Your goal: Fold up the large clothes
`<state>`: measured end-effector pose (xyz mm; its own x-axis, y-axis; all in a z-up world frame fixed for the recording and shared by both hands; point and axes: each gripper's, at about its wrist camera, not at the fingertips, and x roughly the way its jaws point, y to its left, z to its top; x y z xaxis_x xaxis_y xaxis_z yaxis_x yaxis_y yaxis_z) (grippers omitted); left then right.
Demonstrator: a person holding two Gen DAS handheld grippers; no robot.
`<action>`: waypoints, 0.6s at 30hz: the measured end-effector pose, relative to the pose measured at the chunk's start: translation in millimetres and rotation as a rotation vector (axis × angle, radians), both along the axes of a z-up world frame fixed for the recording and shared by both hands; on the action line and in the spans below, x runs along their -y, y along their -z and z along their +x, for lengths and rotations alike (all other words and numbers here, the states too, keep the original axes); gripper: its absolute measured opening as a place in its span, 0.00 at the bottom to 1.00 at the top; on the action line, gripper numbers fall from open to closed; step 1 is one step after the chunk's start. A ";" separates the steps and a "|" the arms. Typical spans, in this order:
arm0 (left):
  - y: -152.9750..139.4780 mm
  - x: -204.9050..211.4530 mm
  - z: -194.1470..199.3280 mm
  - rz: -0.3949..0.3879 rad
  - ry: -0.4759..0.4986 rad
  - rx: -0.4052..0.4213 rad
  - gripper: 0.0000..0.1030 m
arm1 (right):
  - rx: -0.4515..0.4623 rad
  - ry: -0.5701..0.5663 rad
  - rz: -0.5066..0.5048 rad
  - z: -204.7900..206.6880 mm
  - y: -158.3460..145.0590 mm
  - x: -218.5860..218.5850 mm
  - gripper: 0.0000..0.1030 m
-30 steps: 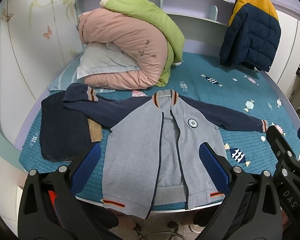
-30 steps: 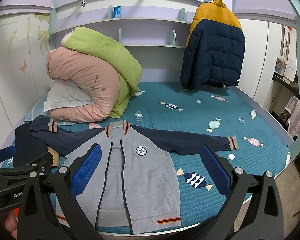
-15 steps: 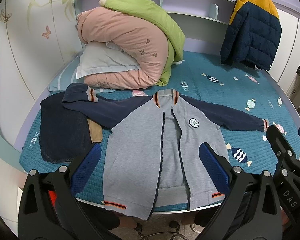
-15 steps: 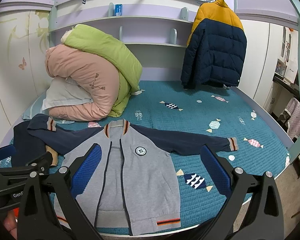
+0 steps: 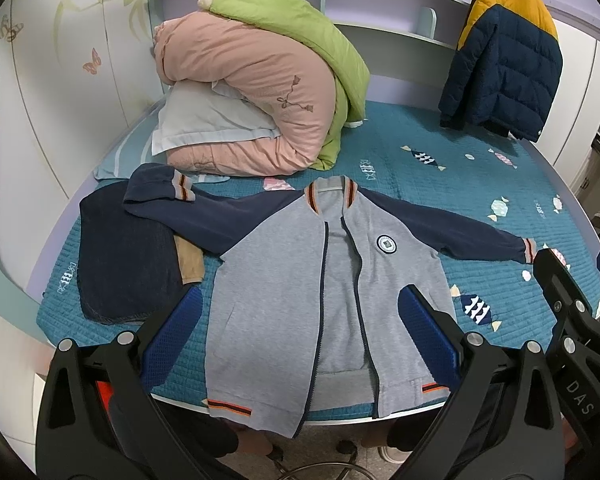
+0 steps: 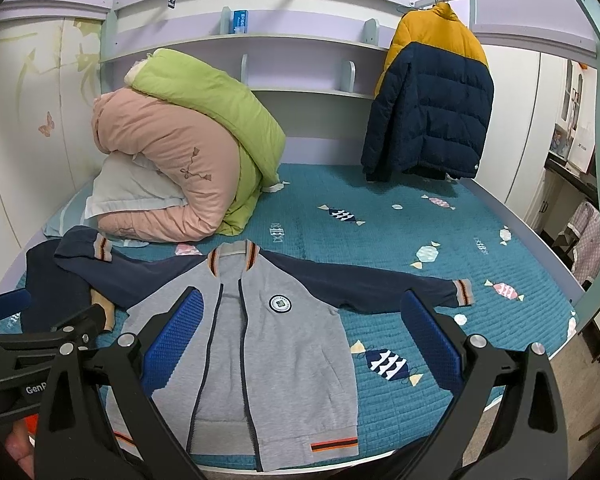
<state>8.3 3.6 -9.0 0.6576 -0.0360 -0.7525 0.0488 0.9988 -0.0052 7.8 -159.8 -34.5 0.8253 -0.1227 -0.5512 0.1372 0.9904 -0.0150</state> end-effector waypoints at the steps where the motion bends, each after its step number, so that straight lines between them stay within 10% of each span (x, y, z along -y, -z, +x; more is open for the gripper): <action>1: -0.1 0.0 -0.7 0.001 0.001 0.000 0.96 | -0.002 -0.001 0.004 0.2 -0.3 0.2 0.93; 18: 9.8 -3.3 -0.8 -0.007 -0.004 -0.022 0.96 | -0.021 -0.033 -0.011 5.7 3.9 -10.2 0.92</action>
<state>7.5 7.0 -18.8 0.6409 -0.0387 -0.7667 0.0447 0.9989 -0.0130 13.5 -149.7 -38.4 0.8172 -0.1017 -0.5673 0.1040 0.9942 -0.0284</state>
